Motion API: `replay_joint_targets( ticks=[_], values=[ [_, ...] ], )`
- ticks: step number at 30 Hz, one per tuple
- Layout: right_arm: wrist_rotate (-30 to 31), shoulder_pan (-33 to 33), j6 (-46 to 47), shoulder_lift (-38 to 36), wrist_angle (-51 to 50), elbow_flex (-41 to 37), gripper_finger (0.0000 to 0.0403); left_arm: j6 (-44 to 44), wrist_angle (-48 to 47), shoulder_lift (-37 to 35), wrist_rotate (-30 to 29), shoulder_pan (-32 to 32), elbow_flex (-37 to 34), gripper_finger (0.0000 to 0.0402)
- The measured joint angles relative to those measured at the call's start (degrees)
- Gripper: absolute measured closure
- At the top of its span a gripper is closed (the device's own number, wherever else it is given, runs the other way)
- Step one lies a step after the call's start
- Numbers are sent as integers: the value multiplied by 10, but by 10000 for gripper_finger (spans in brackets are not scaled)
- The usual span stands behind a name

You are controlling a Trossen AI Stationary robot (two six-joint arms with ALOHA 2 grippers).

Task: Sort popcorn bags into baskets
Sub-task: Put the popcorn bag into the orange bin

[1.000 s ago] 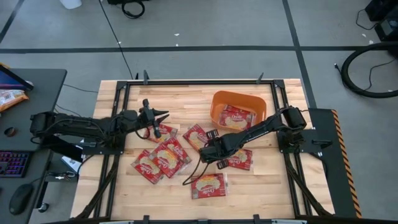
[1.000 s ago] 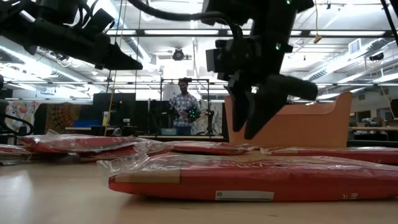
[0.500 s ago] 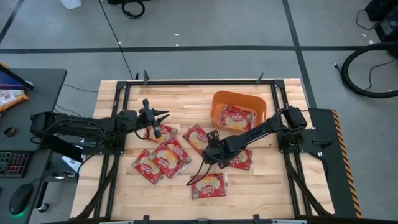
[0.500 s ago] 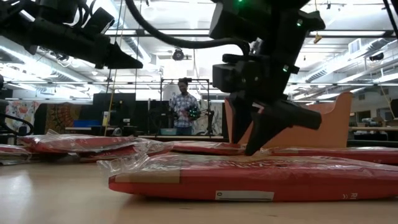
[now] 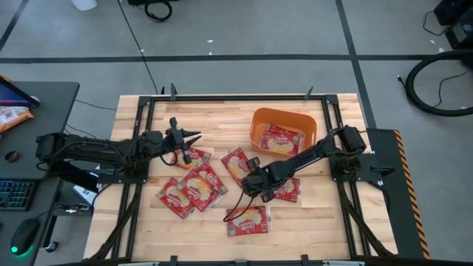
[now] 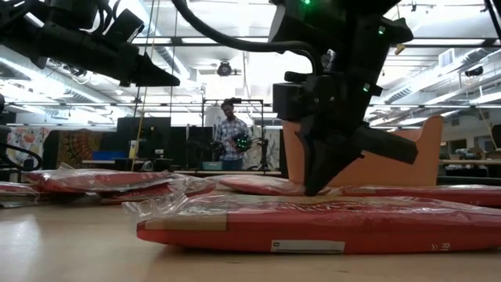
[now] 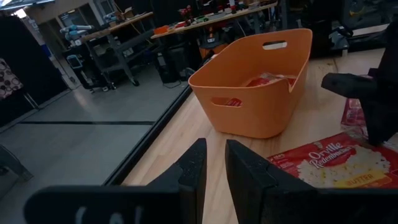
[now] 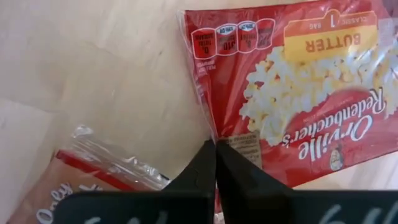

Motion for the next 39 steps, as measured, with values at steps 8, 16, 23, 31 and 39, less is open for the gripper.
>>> replay_joint_targets(
  ticks=[8,16,23,31,39],
  values=[
    [18,-2,-7,-22,-61,43,397,0,0,0,0,0,0,338],
    [68,0,-68,-88,-121,93,398,0,0,0,0,0,0,338],
    [125,-2,-66,-180,-142,104,398,0,-2,0,0,0,0,338],
    [201,-3,-29,-273,-139,104,398,0,-2,0,0,0,0,338],
    [245,1,-23,-344,-139,104,398,-1,-2,0,0,0,0,338]
  ],
)
